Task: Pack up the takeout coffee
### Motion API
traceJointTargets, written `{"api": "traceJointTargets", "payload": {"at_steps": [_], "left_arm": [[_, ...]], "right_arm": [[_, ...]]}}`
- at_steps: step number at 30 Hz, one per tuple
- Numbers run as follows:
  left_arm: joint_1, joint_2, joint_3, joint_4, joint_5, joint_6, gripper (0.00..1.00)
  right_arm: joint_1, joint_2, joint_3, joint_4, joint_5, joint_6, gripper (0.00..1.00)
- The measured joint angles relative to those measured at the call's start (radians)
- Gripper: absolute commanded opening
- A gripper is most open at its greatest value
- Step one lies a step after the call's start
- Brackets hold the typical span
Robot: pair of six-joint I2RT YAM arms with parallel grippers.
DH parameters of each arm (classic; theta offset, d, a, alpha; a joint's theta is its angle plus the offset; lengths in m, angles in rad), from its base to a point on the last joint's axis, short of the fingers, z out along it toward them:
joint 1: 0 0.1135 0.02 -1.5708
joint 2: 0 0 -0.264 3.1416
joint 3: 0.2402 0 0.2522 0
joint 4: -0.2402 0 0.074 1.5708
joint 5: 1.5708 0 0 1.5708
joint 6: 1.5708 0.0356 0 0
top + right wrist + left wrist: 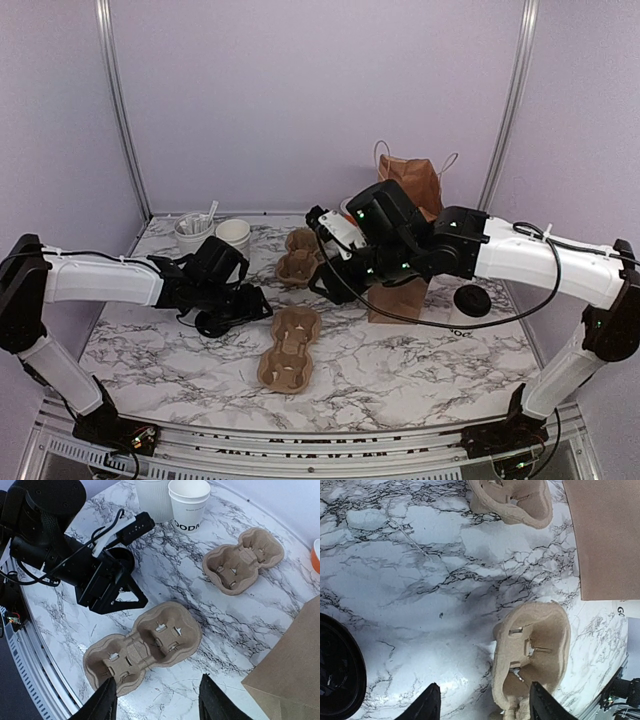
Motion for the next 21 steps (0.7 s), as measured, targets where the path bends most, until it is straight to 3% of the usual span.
{"api": "traceJointTargets", "payload": {"at_steps": [12, 21], "left_arm": [[-0.120, 0.000, 0.071, -0.149, -0.048, 0.107, 0.56], [-0.142, 0.010, 0.111, -0.226, -0.064, 0.125, 0.56]], "right_arm": [[-0.019, -0.019, -0.014, -0.011, 0.037, -0.010, 0.54], [-0.085, -0.066, -0.019, -0.027, 0.037, -0.016, 0.54]]}}
